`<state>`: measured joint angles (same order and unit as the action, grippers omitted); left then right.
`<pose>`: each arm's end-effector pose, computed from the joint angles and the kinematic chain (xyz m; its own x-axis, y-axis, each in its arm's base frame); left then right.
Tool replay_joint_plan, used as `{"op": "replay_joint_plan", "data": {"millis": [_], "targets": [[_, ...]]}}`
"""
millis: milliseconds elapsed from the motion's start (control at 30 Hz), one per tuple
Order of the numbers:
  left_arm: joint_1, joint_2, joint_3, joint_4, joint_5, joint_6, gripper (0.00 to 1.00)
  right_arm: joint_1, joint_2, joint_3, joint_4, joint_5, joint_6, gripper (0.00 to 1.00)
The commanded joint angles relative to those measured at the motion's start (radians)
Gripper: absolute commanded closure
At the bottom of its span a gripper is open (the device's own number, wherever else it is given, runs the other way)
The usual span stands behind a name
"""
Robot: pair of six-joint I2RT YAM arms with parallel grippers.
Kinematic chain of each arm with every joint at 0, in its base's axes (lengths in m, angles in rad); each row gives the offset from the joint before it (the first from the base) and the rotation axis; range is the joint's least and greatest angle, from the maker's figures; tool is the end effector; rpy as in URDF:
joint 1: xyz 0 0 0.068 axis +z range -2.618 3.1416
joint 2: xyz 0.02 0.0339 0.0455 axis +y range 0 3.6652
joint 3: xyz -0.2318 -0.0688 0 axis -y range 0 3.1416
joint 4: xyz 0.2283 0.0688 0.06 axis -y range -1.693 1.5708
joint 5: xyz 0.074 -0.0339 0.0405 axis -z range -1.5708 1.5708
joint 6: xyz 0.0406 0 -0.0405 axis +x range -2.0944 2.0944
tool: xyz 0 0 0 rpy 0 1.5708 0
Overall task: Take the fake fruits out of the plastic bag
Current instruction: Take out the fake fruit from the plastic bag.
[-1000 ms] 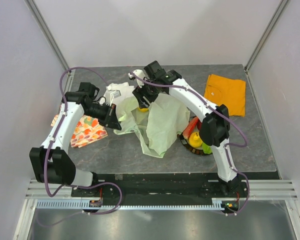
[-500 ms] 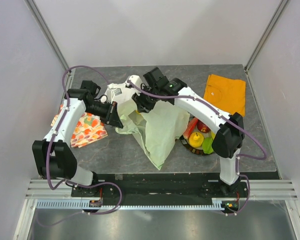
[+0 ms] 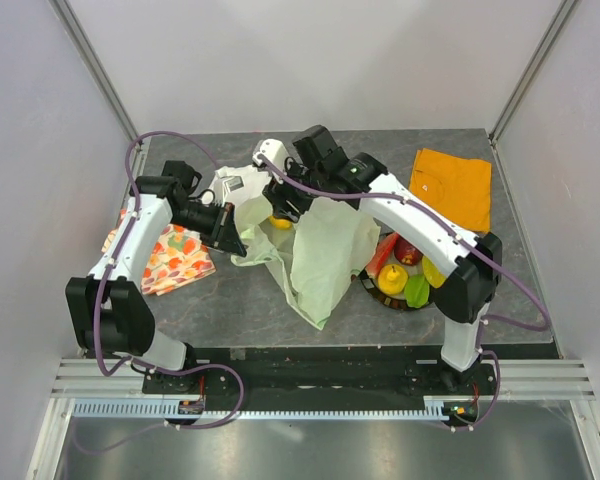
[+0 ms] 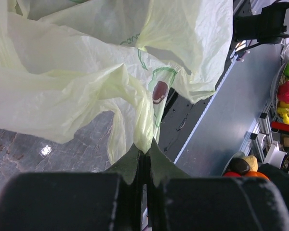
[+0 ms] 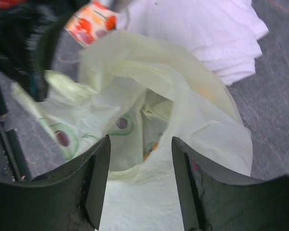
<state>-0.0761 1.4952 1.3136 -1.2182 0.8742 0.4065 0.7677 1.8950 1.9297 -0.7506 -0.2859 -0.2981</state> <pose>0.2518 -0.0504 0.2638 -0.8317 0.3178 -0.4552 0.5528 0.5489 -0.6270 0.2836 0.2896 0.3270 -0.2107 -0.5950 -0.7756 -0.9219 0.3847 -0.0447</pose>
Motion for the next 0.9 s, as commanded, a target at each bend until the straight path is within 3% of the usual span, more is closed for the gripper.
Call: {"op": "replay_joint_plan", "data": {"millis": [0, 133, 467, 567, 700, 867], "targets": [[0.016, -0.016, 0.009, -0.004, 0.039, -0.012, 0.98, 0.036, -0.054, -0.015, -0.018, -0.171, 0.003, 0.44], [0.024, -0.019, 0.029, -0.014, 0.043, -0.009, 0.98, 0.035, 0.030, -0.028, -0.023, -0.141, 0.050, 0.54], [0.024, -0.061, 0.018, -0.066, 0.017, 0.032, 0.98, -0.047, 0.214, 0.048, -0.030, 0.025, 0.089, 0.57], [0.024, -0.101, -0.010, -0.084, 0.046, 0.051, 0.98, -0.067, 0.246, 0.063, -0.026, 0.057, 0.099, 0.49], [0.024, -0.122, -0.019, -0.122, 0.063, 0.080, 0.98, -0.067, 0.277, 0.080, -0.007, 0.063, 0.119, 0.27], [0.024, -0.110, -0.014, -0.132, 0.063, 0.098, 0.98, -0.067, 0.332, 0.124, 0.011, 0.077, 0.158, 0.14]]}}
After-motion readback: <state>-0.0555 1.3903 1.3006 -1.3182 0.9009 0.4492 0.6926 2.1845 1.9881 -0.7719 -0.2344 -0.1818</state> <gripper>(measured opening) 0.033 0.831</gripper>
